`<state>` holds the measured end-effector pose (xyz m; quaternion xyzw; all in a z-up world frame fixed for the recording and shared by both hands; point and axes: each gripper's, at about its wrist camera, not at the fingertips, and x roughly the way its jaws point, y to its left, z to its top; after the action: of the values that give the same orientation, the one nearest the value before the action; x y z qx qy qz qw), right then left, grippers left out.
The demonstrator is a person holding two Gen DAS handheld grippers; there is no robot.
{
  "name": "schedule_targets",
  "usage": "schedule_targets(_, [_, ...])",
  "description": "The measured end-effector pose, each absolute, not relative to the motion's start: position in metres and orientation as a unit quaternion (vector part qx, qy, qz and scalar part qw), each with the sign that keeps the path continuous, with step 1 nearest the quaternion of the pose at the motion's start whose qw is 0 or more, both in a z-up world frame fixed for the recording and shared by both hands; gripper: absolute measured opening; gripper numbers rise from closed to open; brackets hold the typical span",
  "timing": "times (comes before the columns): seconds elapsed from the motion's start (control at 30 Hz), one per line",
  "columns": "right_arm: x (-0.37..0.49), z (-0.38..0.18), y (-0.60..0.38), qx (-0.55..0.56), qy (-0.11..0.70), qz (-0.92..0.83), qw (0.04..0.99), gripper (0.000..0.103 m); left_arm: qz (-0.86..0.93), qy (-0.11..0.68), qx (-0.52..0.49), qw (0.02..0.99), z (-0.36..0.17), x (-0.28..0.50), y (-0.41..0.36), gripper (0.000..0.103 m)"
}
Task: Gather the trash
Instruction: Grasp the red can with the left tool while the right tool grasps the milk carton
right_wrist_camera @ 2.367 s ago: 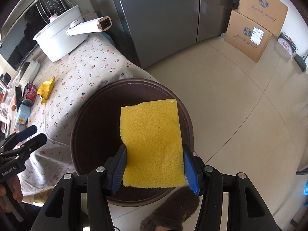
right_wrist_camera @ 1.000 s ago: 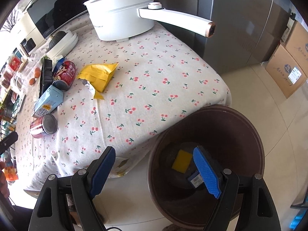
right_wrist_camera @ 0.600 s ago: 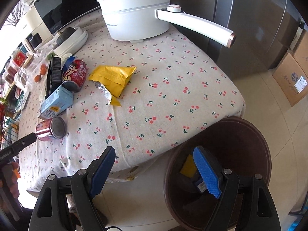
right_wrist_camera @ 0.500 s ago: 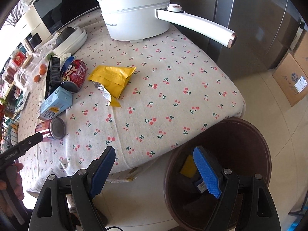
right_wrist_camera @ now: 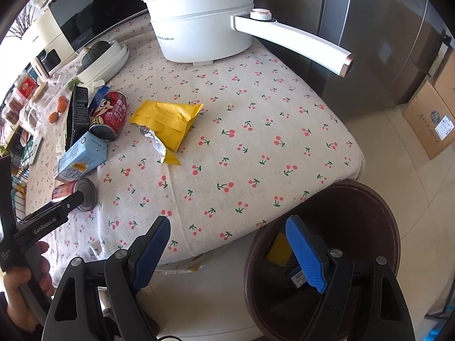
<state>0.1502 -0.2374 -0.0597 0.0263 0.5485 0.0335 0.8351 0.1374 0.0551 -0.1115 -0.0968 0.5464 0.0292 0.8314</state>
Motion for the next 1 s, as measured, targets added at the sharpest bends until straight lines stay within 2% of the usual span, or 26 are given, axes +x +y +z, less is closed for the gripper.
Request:
schedule_targets(0.37, [0.171,-0.058,-0.182,0.047,0.546,0.057,0.834,0.085,0.039,0.513,-0.139,0.846,-0.081,0.106,0.126,0.089])
schedule_targets(0.77, [0.204,-0.087,-0.058,0.137,0.573,0.086,0.803,0.085,0.093,0.492,-0.105,0.859,-0.063,0.106,0.201,0.089])
schedule_targets(1.0, [0.231,-0.105,-0.013,0.191,0.575,0.056,0.794,0.085,0.093,0.493,-0.124,0.856,-0.063,0.103,0.226,0.089])
